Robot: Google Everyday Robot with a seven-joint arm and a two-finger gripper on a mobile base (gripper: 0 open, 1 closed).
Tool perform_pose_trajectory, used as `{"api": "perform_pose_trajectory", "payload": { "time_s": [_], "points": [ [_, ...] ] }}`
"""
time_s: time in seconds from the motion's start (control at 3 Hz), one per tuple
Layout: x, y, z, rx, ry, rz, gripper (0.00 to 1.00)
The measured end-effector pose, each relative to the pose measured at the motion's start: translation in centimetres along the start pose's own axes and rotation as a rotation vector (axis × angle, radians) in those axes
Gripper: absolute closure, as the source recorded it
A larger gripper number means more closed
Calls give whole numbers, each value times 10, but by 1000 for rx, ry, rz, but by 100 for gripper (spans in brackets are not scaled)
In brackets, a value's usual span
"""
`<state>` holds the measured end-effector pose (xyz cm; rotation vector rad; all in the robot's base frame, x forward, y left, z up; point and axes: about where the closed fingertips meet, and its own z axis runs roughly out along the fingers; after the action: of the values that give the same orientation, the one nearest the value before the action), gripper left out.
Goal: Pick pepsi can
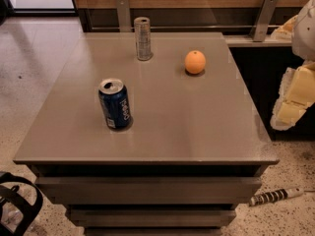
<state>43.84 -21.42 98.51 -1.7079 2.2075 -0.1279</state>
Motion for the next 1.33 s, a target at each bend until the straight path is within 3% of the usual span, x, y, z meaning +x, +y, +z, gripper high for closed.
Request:
{"api": "perform_pose_trajectory", "payload": {
  "time_s": [0.33,0.67,1.0,1.33],
  "points": [
    [0,0,0,0,0,0,0],
    [-10,-7,13,-54,-71,-25,0],
    [-34,-11,37,-126,-222,-58,0],
    [-65,-2,49,-164,-385,-76,0]
  ]
}}
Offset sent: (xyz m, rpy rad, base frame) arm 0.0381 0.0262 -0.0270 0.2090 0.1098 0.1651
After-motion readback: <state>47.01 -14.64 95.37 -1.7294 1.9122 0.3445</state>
